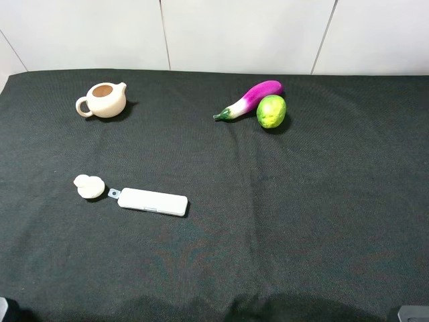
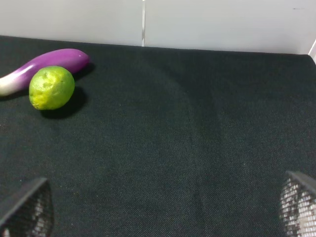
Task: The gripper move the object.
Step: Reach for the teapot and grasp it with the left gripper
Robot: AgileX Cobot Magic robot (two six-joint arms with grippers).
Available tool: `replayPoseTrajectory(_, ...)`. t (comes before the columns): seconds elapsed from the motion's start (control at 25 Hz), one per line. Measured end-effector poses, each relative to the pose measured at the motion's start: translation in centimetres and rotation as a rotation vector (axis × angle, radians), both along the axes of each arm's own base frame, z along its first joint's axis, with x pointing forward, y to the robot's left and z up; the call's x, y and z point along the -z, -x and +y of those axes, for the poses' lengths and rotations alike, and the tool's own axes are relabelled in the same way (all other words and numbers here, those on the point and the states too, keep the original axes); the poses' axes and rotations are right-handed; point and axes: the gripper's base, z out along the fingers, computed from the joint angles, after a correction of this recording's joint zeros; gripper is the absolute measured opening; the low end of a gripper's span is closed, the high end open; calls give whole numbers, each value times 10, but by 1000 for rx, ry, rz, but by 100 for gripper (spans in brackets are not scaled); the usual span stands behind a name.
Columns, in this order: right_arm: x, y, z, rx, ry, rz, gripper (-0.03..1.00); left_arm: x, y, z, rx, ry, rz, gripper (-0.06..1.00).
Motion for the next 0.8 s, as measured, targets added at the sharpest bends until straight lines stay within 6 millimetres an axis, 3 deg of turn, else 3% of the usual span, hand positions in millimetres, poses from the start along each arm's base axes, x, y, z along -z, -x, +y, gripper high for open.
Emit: replayPoseTrajectory(0.8, 0, 0, 0, 0, 0, 0, 69, 0, 0, 0, 0, 0, 0, 76)
